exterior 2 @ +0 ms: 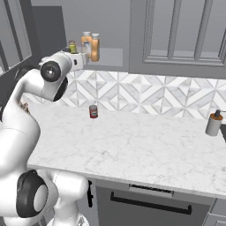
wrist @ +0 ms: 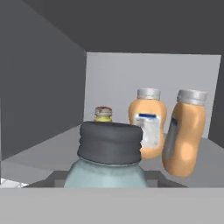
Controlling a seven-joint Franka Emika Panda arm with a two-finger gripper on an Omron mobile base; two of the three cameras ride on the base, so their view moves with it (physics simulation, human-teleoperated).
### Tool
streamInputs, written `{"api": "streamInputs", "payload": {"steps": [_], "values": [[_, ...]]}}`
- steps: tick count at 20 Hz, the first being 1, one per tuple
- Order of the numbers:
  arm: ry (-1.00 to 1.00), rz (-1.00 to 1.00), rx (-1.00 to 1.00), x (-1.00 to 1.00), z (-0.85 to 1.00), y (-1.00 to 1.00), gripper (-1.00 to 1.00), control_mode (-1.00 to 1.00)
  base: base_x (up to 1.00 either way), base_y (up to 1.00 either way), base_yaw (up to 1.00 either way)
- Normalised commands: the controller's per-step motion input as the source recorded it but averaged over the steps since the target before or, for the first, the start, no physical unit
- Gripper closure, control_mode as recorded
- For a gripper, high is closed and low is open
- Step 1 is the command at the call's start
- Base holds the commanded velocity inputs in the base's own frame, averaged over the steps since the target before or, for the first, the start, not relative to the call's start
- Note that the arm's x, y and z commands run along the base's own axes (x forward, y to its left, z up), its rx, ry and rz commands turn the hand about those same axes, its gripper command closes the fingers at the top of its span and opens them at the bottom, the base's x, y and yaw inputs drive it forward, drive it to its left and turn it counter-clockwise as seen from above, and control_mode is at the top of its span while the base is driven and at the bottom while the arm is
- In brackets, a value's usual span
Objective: Put the shaker and condiment bottle from the counter next to their counterparts in the cabinet.
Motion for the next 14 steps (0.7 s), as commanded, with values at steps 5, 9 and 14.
{"api": "streamInputs", "payload": {"steps": [5, 9, 14], "values": [[0.01, -0.15, 0.0, 0.41, 0.0, -0.12, 1.0, -1.0, 0.0, 0.0, 0.0], [0.0, -0.02, 0.04, 0.35, -0.18, 0.0, 1.0, -1.0, 0.0, 0.0, 0.0], [0.0, 0.0, 0.08, 0.41, -0.19, -0.01, 1.0, -1.0, 0.0, 0.0, 0.0]]}}
